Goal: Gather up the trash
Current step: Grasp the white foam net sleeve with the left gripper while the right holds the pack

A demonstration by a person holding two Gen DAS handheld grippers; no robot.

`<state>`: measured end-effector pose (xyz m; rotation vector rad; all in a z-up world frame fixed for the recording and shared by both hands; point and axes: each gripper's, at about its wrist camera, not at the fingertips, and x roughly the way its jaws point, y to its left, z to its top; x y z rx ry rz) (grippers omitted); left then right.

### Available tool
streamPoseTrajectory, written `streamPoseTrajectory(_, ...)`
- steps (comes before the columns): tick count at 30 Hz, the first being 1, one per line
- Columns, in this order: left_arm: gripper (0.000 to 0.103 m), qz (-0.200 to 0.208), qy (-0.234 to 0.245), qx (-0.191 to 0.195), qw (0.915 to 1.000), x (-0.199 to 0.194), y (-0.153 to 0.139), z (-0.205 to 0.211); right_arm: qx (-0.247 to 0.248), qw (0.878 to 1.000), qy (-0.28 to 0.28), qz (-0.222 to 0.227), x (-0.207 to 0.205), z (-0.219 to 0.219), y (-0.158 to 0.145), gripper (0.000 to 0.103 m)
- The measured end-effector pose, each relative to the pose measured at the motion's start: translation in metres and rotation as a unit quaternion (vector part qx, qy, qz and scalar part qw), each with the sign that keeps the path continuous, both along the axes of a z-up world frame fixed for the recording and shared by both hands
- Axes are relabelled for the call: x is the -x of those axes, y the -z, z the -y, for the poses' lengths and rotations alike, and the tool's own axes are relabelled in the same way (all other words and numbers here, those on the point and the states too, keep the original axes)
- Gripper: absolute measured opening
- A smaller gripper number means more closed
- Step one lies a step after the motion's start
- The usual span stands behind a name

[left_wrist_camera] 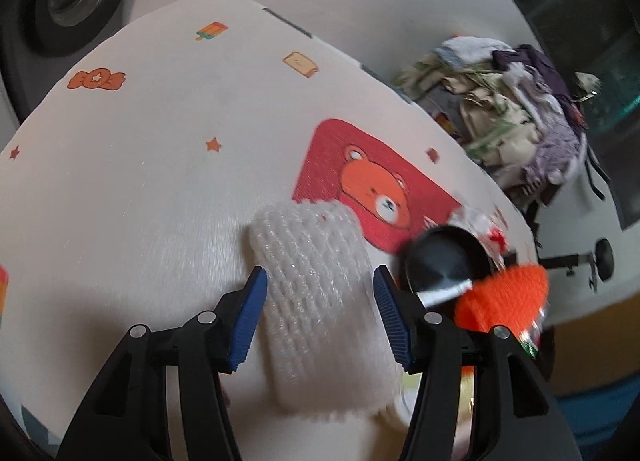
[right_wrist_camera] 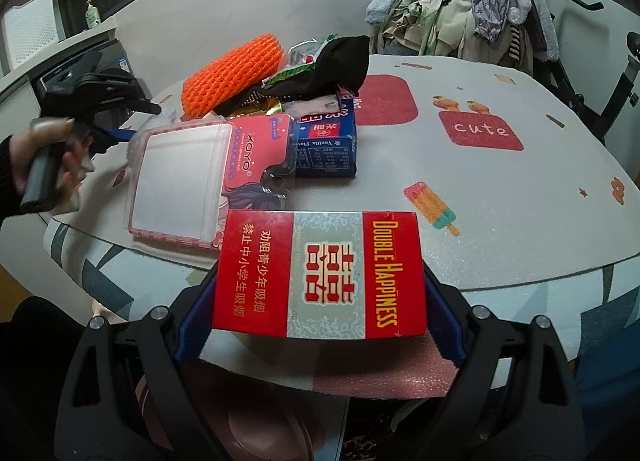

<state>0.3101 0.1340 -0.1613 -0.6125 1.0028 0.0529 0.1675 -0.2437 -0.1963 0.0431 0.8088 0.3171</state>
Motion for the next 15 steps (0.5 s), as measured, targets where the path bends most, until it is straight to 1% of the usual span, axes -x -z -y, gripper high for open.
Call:
streamPoseTrajectory(2, 0.050, -0.005, 0.005, -0.022, 0.9997, -0.008, 0.002, 0.003, -0.001, 1.000, 0.001, -0.001, -0.001, 0.000, 0.000, 0.088)
streamPoseTrajectory(4, 0.037, 0.001, 0.023, -0.046, 0.9987, -0.008, -0.001, 0.009, 0.001, 1.000, 0.001, -0.001, -0.001, 0.001, -0.001, 0.088)
streamPoseTrajectory(6, 0.028, 0.013, 0.054, -0.079, 0.9954, -0.003, -0.010, 0.016, 0.000, 1.000, 0.001, 0.000, -0.001, 0.001, -0.003, 0.088)
streamPoseTrajectory(7, 0.025, 0.019, 0.064, -0.087, 0.9940, 0.000, -0.013, 0.017, 0.000, 1.000, 0.002, 0.001, 0.000, 0.001, -0.004, 0.088)
streamPoseTrajectory(11, 0.024, 0.044, 0.110, -0.114, 0.9863, 0.024, -0.031, 0.025, -0.005, 1.000, -0.002, 0.011, 0.005, 0.000, -0.015, 0.088)
streamPoseTrajectory(12, 0.024, 0.053, 0.124, -0.122, 0.9833, 0.036, -0.037, 0.028, -0.006, 1.000, -0.003, 0.015, 0.007, -0.001, -0.018, 0.088)
streamPoseTrajectory(15, 0.024, 0.069, 0.150, -0.128, 0.9779, 0.064, -0.050, 0.034, -0.007, 1.000, -0.007, 0.028, 0.016, -0.004, -0.030, 0.088)
